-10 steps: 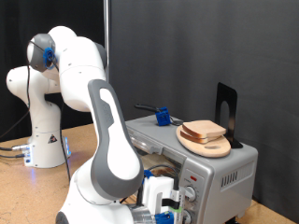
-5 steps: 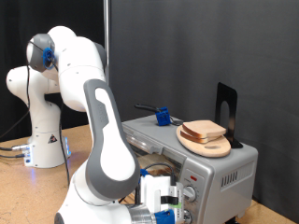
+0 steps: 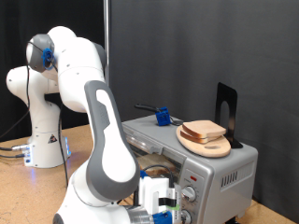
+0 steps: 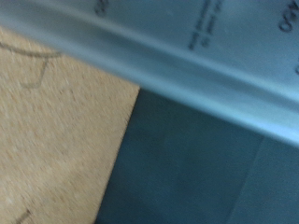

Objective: Make a piece of toast with the oven

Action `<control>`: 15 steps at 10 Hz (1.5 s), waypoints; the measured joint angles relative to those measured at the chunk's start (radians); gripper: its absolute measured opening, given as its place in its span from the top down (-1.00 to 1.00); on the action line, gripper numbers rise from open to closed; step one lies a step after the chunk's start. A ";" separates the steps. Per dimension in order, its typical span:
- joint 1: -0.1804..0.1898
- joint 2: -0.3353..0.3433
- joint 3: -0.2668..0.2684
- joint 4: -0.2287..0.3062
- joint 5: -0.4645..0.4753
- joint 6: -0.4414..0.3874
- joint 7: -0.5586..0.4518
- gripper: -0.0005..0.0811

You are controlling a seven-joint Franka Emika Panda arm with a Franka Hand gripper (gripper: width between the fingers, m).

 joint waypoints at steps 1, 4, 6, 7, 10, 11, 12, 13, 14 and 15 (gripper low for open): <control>0.006 -0.002 -0.006 0.009 -0.036 -0.001 0.080 0.99; 0.011 -0.002 -0.011 0.019 -0.065 -0.001 0.156 0.99; 0.011 -0.002 -0.011 0.020 -0.067 -0.001 0.156 0.99; 0.012 -0.002 -0.011 0.021 -0.068 -0.002 0.151 0.99; 0.007 0.003 0.003 0.018 -0.060 -0.023 0.034 0.99; 0.001 0.005 0.008 0.015 -0.051 -0.028 -0.017 0.99; -0.007 0.010 0.015 0.015 -0.039 -0.039 -0.066 0.99; -0.016 0.016 0.023 0.015 -0.022 -0.052 -0.109 0.99; -0.027 0.022 0.031 0.015 -0.006 -0.065 -0.153 0.99; -0.037 0.029 0.040 0.015 0.011 -0.078 -0.198 0.99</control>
